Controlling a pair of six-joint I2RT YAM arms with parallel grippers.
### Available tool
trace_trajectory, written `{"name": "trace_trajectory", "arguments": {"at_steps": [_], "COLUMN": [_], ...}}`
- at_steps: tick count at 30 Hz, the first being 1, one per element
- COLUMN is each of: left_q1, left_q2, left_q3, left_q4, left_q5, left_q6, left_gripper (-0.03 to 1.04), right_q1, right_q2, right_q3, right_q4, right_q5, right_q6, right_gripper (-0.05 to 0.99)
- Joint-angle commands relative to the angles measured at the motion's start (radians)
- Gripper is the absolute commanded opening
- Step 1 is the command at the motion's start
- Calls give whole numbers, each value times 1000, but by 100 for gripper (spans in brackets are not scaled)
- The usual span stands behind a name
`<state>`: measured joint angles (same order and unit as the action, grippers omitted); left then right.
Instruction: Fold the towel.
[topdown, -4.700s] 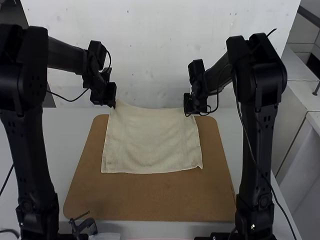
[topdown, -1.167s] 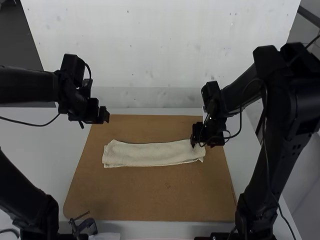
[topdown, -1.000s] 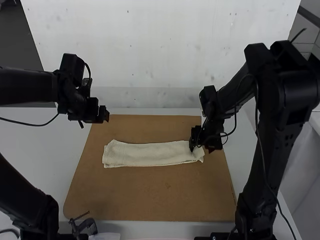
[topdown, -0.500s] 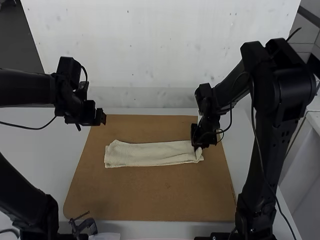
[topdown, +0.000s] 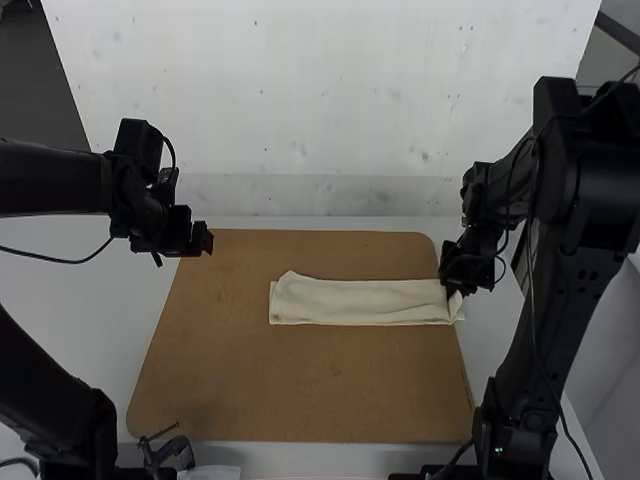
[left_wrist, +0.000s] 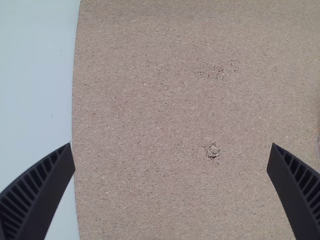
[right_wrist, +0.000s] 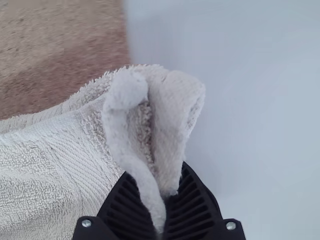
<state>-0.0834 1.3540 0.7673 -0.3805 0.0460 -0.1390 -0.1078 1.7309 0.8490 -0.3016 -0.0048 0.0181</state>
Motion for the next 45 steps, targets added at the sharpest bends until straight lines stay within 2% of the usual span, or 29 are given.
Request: {"name": "trace_trajectory", "arguments": {"at_steps": [1, 9, 15, 19, 26, 29, 32, 38, 45], "left_q1": [-7, -6, -9, 1, 1, 13, -4, -10, -6], "left_q2": [-21, -32, -32, -39, -67, -72, -93, -110, -101], "left_q3": [-6, -20, -25, -26, -57, -63, -66, -68, -68], "left_q4": [8, 12, 15, 23, 51, 71, 71, 91, 118], "left_q5": [8, 2, 0, -5, -6, -1, -1, 0, 6], "left_q6": [9, 9, 9, 13, 13, 35, 35, 35, 35], "left_gripper": [101, 101, 101, 101, 101, 101, 101, 101, 101], "right_q1": [-79, -197, -179, -63, 247, 373, 470, 614, 706], "right_q2": [-13, 33, -7, -82, -116, -99, -60, 35, 119], "right_q3": [47, 145, 157, 111, 91, 105, 148, 249, 386], "right_q4": [-7, -44, -111, -120, -120, -116, -120, -142, -199], "right_q5": [31, 37, 37, 37, 86, 108, 129, 152, 172], "right_q6": [-69, -145, -145, -112, 51, 123, 183, 255, 290], "right_gripper": [2, 2, 2, 2, 2, 2, 2, 2, 2]}}
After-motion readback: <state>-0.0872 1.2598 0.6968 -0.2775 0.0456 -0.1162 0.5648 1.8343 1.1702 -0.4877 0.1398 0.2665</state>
